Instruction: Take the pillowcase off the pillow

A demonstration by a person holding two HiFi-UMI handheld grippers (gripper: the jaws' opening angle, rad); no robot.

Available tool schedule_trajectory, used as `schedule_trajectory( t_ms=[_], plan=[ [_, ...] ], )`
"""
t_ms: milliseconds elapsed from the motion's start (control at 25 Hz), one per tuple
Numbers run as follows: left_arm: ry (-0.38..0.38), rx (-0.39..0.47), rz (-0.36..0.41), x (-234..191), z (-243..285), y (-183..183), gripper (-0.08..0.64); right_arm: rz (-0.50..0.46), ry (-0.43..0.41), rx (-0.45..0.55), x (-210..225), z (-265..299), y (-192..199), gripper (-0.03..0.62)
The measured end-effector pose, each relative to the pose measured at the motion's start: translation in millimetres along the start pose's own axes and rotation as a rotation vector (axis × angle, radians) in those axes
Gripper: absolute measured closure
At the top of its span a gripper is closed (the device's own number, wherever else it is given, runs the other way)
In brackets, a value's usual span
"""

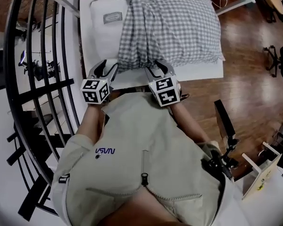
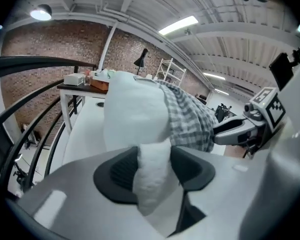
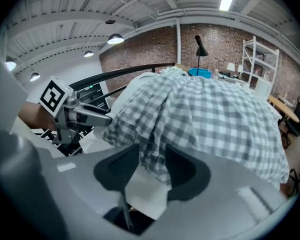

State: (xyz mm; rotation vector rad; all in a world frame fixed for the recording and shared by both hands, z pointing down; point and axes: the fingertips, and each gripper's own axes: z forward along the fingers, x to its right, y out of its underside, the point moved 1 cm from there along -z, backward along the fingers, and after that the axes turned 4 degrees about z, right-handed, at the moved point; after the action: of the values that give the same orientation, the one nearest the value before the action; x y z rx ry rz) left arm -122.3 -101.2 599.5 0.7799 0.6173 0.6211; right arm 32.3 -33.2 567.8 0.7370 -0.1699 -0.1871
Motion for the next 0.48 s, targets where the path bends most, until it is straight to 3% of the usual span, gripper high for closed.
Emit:
schedule_trajectory(
  t_ms=[80,160,200,240,480],
  plan=[
    [0.005,-0.012,0.062,4.5,5.5,-8.9,0.451,-0.062,0.054,-0.010,8.0,14.8,-4.1,0.432],
    [0.005,0.004,0.108,9.1,5.5,-24.0,0.534,-0.115,0.116,-0.007,17.0,16.2,-10.0,0.509],
    [0.003,0.022,0.122,10.5,3.4,-32.9,0.537,-0.126,0.144,0.006,21.2,11.9,-13.9,0.564],
    [-0.001,0.045,0.131,10.4,0.0,-42.2,0.540,-0.133,0.171,0.024,25.6,5.8,-18.3,0.580],
    [-0.070,0.195,0.101,-13.5,-33.1,-95.0,0.541,-0.111,0.390,0.140,79.7,-42.2,-44.8,0.581]
  ],
)
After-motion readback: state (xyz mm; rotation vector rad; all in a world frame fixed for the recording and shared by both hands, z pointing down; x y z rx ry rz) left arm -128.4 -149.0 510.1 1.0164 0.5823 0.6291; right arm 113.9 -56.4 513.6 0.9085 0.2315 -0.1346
